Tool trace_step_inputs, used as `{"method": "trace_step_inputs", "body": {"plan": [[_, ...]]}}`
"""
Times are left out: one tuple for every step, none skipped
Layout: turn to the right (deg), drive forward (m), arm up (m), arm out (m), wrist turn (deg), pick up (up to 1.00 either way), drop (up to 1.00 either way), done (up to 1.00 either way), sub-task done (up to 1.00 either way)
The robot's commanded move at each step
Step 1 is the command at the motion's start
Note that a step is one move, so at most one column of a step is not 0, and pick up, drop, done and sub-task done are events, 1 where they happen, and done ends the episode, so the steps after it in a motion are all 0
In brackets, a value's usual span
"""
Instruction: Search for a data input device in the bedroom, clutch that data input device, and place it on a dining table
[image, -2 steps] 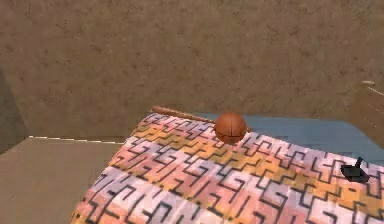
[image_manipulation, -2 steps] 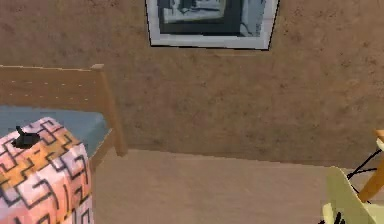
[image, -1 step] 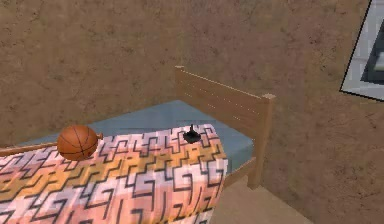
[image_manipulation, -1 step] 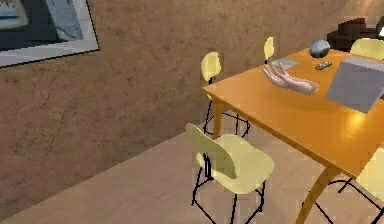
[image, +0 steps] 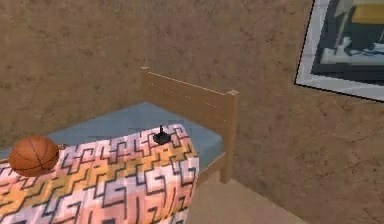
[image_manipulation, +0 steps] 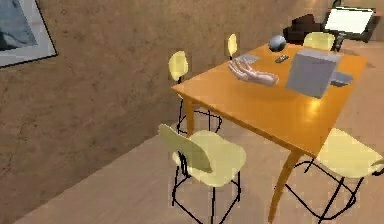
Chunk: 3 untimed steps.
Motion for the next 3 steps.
{"method": "trace_step_inputs", "body": {"plan": [[0.0, 0.55, 0.0, 0.0, 0.0, 0.0, 0.0, 0.0, 0.0], [-45.0, 0.0, 0.0, 0.0, 0.0, 0.0, 0.0, 0.0, 0.0], [-45.0, 0.0, 0.0, 0.0, 0.0, 0.0, 0.0, 0.0, 0.0]]}}
